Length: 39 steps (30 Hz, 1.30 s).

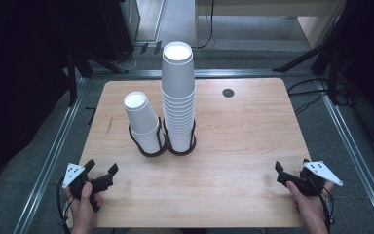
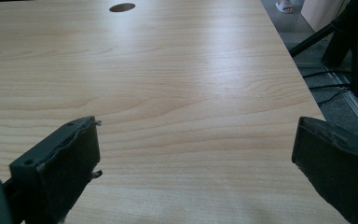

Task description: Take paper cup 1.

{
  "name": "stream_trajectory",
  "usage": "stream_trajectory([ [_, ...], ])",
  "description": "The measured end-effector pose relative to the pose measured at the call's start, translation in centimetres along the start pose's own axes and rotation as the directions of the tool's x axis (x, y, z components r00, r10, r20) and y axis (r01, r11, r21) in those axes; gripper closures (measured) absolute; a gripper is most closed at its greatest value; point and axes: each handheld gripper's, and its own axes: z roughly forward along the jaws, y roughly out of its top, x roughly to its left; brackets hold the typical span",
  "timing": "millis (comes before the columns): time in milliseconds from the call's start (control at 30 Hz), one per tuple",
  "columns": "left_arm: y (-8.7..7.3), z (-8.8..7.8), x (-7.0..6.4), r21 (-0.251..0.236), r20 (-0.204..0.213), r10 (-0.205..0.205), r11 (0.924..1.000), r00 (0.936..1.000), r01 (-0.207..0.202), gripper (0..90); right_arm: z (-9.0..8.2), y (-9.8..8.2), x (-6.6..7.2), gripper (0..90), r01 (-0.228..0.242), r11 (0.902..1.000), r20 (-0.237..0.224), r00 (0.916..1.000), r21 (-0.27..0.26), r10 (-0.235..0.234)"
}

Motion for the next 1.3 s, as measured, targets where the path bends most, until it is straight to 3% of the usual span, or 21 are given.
stream_trajectory([
  [200, 0.2, -0.3, 0.4, 0.003, -0.003, -0.026, 0.9997, 0.9997, 0.026, 1.7, 0.0, 0.0, 0.0, 1.0, -0.003, 1.0, 0.006, 1.0, 0.001, 0.003],
  [333, 0.2, -0.3, 0.1, 0.007, -0.013, -0.01, 0.9999, 0.9999, 0.011, 1.7, 0.0, 0.0, 0.1, 1.0, 0.004, 1.0, 0.009, 1.0, -0.002, -0.004],
  [467, 0.2, -0.3, -0.7, -0.011, -0.007, 0.066, 0.9977, 0.9978, -0.066, 1.7, -0.1, 0.0, 0.3, 1.0, 0.015, 0.9998, 0.014, 0.9998, -0.01, -0.015],
  [633, 0.4, -0.1, -1.3, -0.023, -0.031, 0.068, 0.9974, 0.9972, -0.069, 6.3, -0.2, 0.1, 0.3, 1.0, 0.014, 0.9998, 0.029, 0.9995, -0.013, -0.013],
  [700, 0.6, -0.1, -1.4, -0.031, -0.02, 0.053, 0.9981, 0.9984, -0.054, 6.3, -0.3, 0.1, 0.4, 1.0, 0.01, 0.9999, 0.028, 0.9996, -0.011, -0.009],
  [833, 0.8, -0.1, -1.7, -0.027, -0.024, 0.061, 0.9977, 0.9978, -0.062, 6.3, -0.4, 0.3, 0.8, 1.0, 0.0, 0.9999, 0.018, 0.9998, -0.013, 0.0],
  [1033, 1.5, -0.3, -2.6, -0.009, 0.035, 0.029, 0.9995, 0.9989, -0.029, 6.2, -0.6, 0.6, 2.0, 1.0, 0.032, 0.9993, 0.002, 0.9995, -0.02, -0.032],
  [1267, 1.7, -0.1, -3.9, 0.007, 0.069, 0.04, 0.9992, 0.9968, -0.04, 6.1, -0.5, 0.7, 2.9, 1.0, 0.051, 0.9986, -0.008, 0.9986, -0.015, -0.051],
  [1300, 2.0, 0.0, -4.4, 0.008, 0.1, 0.048, 0.9988, 0.9938, -0.049, 0.4, -0.6, 0.9, 3.3, 1.0, 0.054, 0.9984, -0.021, 0.9983, -0.016, -0.054],
])
